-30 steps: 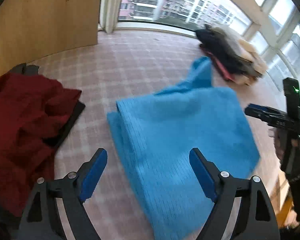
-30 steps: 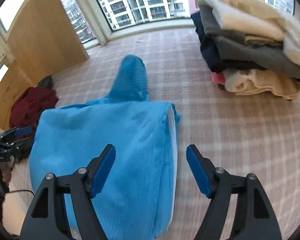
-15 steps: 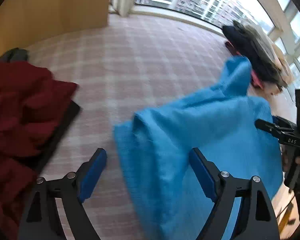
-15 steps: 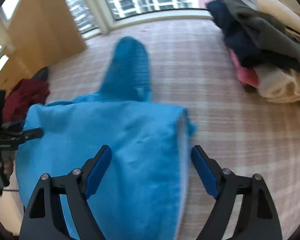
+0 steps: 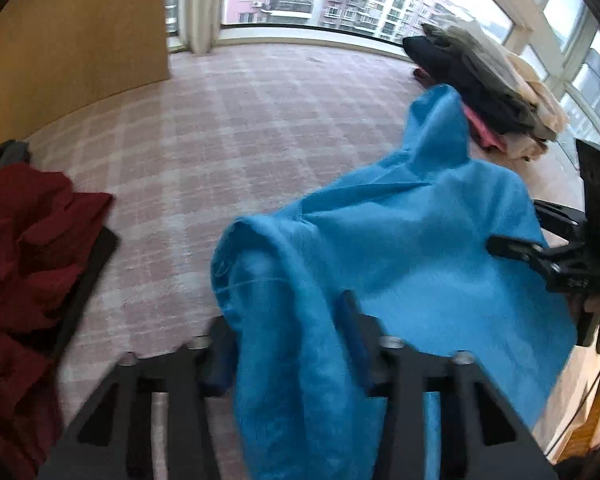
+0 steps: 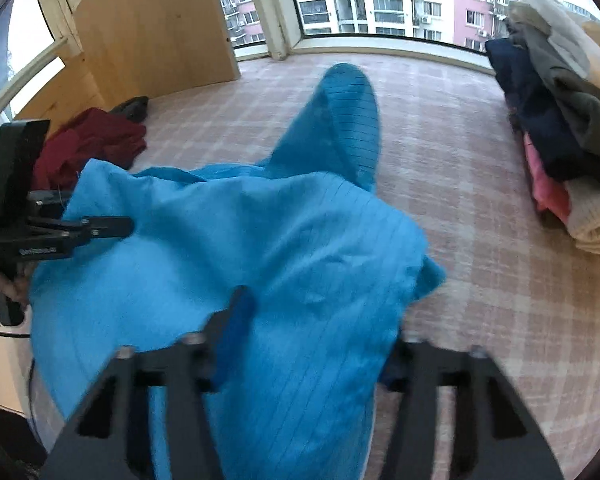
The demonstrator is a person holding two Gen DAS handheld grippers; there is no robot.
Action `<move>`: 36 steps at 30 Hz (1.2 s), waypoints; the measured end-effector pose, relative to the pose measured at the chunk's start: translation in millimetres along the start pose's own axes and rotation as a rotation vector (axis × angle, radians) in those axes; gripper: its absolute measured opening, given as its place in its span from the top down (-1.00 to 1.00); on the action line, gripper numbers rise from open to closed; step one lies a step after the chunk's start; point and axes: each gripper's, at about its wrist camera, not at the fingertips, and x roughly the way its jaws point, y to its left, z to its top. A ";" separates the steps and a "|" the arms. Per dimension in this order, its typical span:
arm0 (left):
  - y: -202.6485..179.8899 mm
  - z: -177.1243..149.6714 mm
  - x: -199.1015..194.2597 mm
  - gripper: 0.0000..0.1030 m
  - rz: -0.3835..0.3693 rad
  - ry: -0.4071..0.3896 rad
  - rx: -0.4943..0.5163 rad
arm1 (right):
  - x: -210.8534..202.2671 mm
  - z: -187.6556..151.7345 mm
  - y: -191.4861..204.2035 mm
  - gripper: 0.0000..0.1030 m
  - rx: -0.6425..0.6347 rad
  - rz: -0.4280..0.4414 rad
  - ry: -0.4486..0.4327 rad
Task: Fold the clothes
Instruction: 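Grasp the folded jacket with both tools and lift it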
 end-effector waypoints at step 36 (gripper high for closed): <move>-178.7 71.3 -186.9 0.91 -0.034 -0.300 0.316 | -265.8 -2.6 -8.8 0.83 0.084 -0.137 -0.390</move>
